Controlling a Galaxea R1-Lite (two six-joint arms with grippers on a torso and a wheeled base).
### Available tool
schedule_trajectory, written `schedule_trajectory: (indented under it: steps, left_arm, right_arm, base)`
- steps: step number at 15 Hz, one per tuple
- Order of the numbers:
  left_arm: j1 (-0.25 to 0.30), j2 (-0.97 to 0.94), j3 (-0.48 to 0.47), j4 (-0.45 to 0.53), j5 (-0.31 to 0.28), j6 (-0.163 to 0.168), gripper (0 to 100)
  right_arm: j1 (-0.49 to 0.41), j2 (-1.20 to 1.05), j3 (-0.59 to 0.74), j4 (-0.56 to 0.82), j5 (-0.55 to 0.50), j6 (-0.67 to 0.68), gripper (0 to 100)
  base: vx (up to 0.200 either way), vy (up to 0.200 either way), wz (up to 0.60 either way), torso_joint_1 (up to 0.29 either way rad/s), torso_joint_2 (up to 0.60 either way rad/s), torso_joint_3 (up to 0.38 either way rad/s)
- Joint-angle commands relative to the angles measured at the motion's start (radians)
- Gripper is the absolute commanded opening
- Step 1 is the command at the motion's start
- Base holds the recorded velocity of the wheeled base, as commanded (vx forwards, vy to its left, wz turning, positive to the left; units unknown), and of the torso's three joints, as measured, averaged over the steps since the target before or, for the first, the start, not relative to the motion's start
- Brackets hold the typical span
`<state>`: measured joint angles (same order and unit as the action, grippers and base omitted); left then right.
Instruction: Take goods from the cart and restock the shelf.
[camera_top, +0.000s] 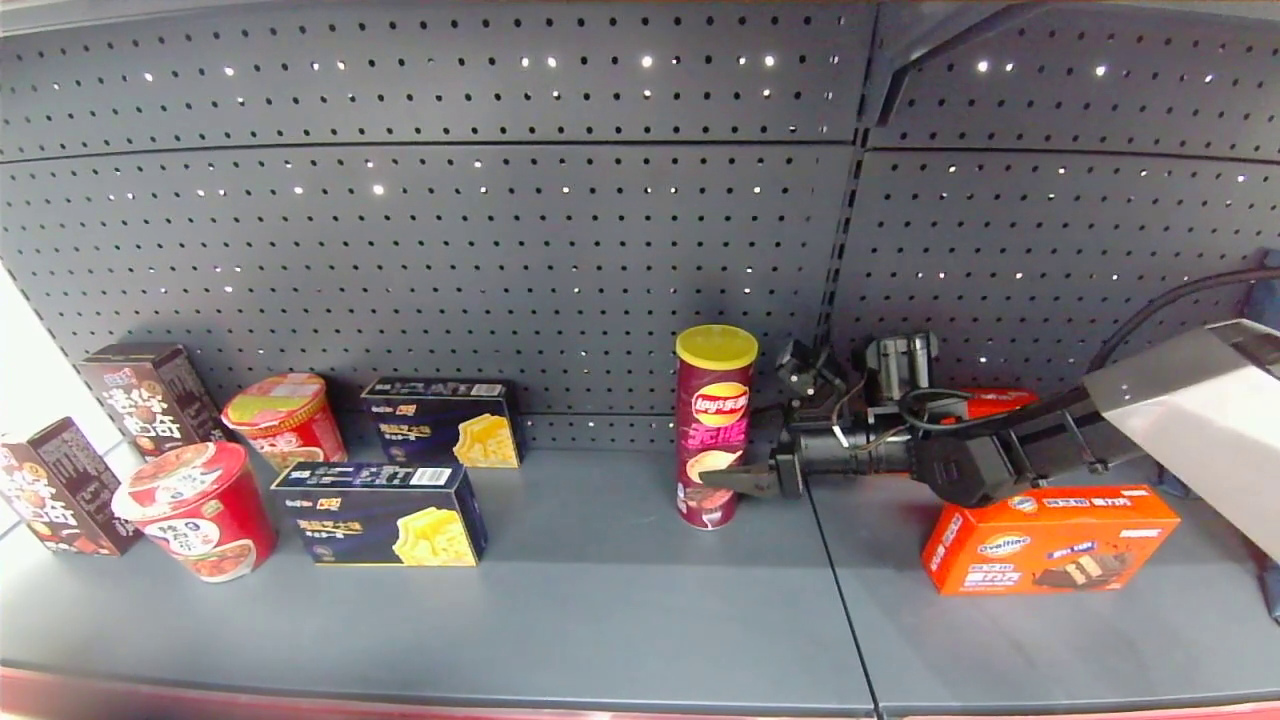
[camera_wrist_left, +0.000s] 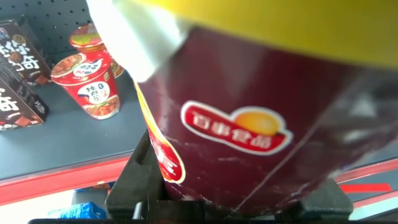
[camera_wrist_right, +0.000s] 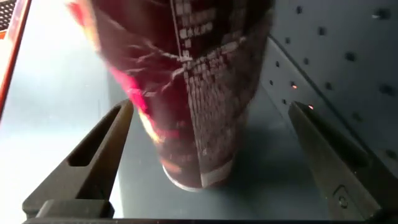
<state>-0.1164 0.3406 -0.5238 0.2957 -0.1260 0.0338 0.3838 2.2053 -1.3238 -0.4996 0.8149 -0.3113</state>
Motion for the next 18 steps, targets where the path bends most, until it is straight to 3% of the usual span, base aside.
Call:
schedule_trajectory:
  steps: [1, 5, 6, 13, 15, 18]
  left_arm:
    - [0.001, 0.001, 0.002, 0.000, 0.000, 0.000, 0]
    - [0.001, -0.002, 0.024, 0.002, 0.002, 0.000, 0]
    - [0.001, -0.002, 0.025, 0.003, 0.002, 0.000, 0]
    - [0.001, -0.008, 0.044, 0.002, 0.002, 0.000, 0]
    - [0.000, -0.017, 0.047, 0.002, 0.002, 0.000, 0]
    - [0.000, -0.040, 0.065, 0.002, 0.000, -0.002, 0]
  right_arm:
    - [0.009, 0.036, -0.023, -0.001, 0.000, 0.000, 100]
    - [0.029, 0.070, -0.048, -0.004, 0.000, 0.000, 100]
    - [0.029, 0.074, -0.048, -0.007, 0.000, 0.000, 0]
    - [0.061, -0.018, 0.012, -0.011, -0.017, 0.003, 0]
    - [0.110, -0.148, 0.126, -0.037, -0.089, 0.017, 0]
    - [0.136, -0.286, 0.293, -0.056, -0.109, 0.024, 0]
  base:
    - [0.000, 0.000, 0.00, 0.000, 0.00, 0.000]
    - [0.000, 0.000, 0.00, 0.000, 0.00, 0.000]
    - [0.000, 0.000, 0.00, 0.000, 0.00, 0.000]
    - [0.000, 0.000, 0.00, 0.000, 0.00, 0.000]
    - [0.000, 0.000, 0.00, 0.000, 0.00, 0.000]
    - [0.000, 0.000, 0.00, 0.000, 0.00, 0.000]
